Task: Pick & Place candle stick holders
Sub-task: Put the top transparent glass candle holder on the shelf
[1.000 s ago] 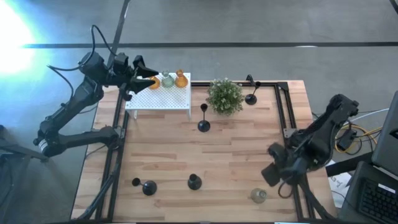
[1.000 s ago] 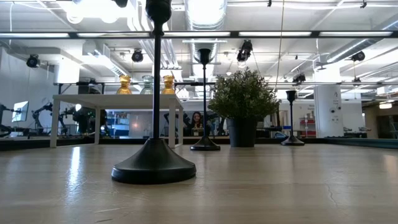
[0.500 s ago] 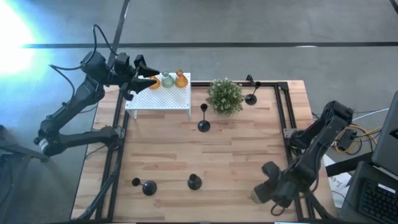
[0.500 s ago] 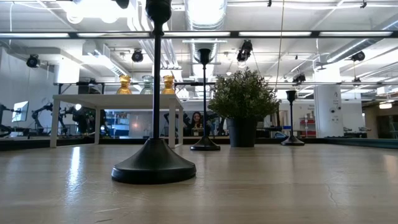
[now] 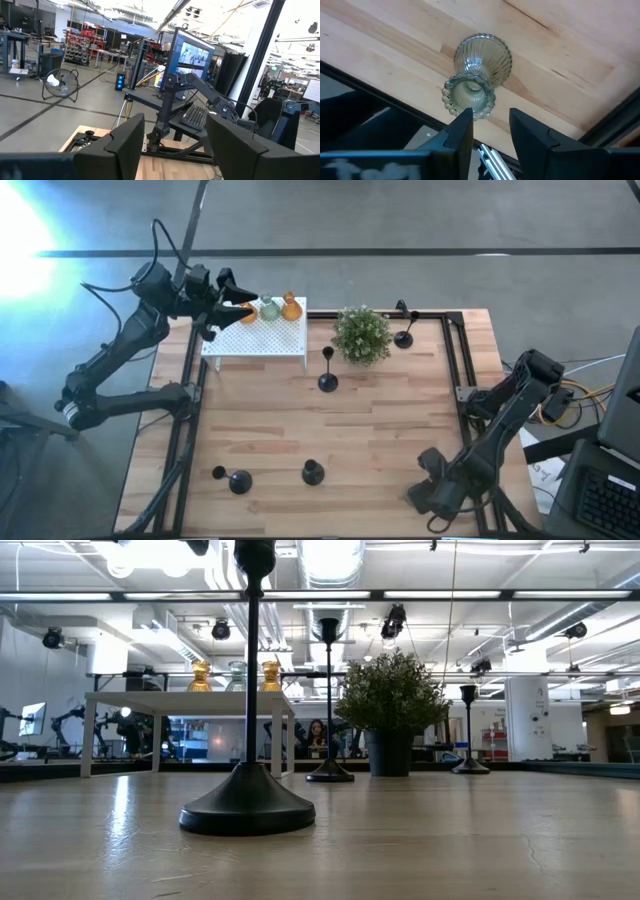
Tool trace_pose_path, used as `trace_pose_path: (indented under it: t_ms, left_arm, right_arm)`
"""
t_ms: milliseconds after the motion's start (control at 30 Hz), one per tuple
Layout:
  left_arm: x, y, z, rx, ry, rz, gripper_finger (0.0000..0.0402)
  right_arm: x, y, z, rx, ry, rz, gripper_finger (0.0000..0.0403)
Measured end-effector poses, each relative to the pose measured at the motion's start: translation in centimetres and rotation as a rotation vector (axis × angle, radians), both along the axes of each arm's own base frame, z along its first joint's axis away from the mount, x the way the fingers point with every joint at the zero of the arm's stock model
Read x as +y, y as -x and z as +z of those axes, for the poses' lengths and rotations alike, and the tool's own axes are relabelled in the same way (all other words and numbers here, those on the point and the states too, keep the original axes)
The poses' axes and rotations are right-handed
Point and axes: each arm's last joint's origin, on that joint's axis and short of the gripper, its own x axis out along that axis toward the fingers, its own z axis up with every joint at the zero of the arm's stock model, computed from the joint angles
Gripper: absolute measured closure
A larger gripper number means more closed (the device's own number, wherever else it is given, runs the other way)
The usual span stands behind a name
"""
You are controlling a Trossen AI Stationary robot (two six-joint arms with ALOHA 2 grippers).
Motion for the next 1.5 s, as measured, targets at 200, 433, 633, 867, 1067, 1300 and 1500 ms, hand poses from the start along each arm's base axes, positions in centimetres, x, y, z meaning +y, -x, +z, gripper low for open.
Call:
trace_pose_path:
  t_ms: [200, 433, 633, 867, 1067, 1300, 1500]
  left_arm:
    - [0.0, 0.0, 0.0, 0.000, -0.003, 0.000, 0.0184]
    - [0.0, 0.0, 0.0, 0.000, -0.006, 0.001, 0.0184]
    - [0.0, 0.0, 0.0, 0.000, -0.006, 0.001, 0.0184]
    - [0.0, 0.0, 0.0, 0.000, -0.009, 0.001, 0.0184]
    - [0.0, 0.0, 0.0, -0.001, -0.023, 0.003, 0.0184]
    - [0.0, 0.0, 0.0, -0.006, -0.091, 0.006, 0.0184]
    - [0.0, -0.1, -0.1, -0.008, -0.142, 0.008, 0.0184]
  right_arm:
    - [0.6, -0.4, -1.0, 0.010, 0.013, 0.011, 0.0282]
    - [1.0, -0.8, -2.5, 0.040, 0.054, 0.011, 0.0303]
    - [1.1, -0.9, -3.3, 0.041, 0.057, 0.015, 0.0333]
    - [-0.2, -1.1, -2.8, 0.004, 0.061, 0.029, 0.0377]
    - [-3.9, -1.9, -0.4, -0.088, 0.033, 0.096, 0.0382]
    - [-10.3, -3.3, 3.8, -0.306, 0.019, 0.209, 0.0382]
    - [-15.9, -4.2, 5.5, -0.420, 0.050, 0.285, 0.0382]
